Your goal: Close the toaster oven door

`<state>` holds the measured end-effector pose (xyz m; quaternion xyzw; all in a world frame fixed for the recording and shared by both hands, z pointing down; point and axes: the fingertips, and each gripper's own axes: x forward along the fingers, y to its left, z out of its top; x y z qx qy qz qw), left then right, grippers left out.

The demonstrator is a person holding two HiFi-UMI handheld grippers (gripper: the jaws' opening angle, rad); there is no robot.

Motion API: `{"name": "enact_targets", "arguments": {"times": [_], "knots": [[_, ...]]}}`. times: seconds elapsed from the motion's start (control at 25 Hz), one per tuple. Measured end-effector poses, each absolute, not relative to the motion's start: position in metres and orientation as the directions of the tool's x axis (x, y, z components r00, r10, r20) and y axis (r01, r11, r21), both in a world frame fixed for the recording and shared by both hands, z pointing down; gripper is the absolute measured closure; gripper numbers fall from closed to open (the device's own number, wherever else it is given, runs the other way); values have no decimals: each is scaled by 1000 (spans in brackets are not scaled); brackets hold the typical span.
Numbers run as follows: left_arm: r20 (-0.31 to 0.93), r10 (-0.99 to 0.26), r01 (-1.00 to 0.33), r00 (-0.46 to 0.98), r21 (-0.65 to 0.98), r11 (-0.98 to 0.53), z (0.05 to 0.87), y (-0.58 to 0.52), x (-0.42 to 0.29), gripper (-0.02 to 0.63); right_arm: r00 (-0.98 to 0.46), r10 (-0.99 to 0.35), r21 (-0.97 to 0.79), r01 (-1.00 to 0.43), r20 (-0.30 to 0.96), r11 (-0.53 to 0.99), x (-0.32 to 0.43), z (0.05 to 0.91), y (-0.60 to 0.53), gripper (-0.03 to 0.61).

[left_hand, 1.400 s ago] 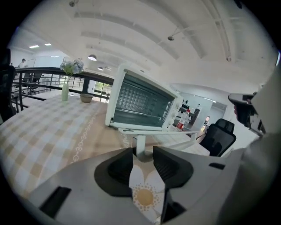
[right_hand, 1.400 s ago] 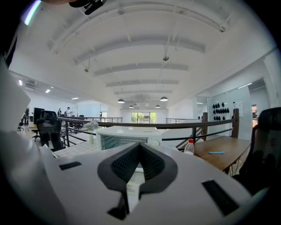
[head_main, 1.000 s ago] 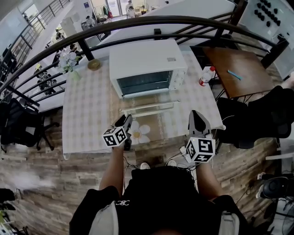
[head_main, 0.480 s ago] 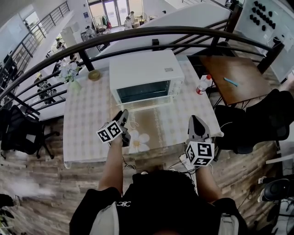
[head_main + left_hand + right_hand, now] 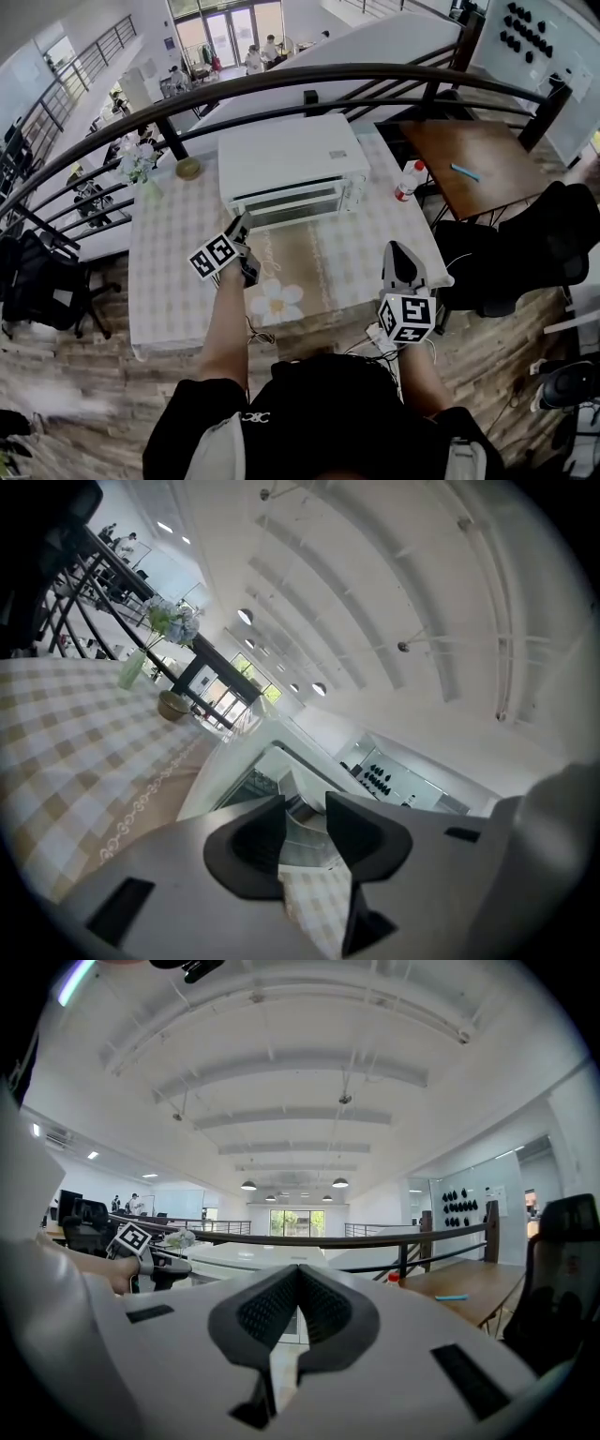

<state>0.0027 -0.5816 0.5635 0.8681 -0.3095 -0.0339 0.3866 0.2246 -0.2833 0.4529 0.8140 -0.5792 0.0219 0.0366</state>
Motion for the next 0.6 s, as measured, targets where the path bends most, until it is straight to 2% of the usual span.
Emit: {"name": "enact_targets", "arguments": {"times": [0.4, 0.52, 0.6], "knots": [[140, -560, -465, 817, 733, -496, 562, -595, 7, 454, 349, -934, 34, -937, 76, -348, 238, 451, -280, 588], [156, -570, -490, 807, 715, -499, 561, -594, 7, 453, 340, -938, 33, -940, 71, -339, 238, 449, -281, 588], [174, -606, -554, 776, 646, -525, 555, -592, 1, 459, 334, -940, 34, -942, 68, -333, 236, 448, -280, 588]]}}
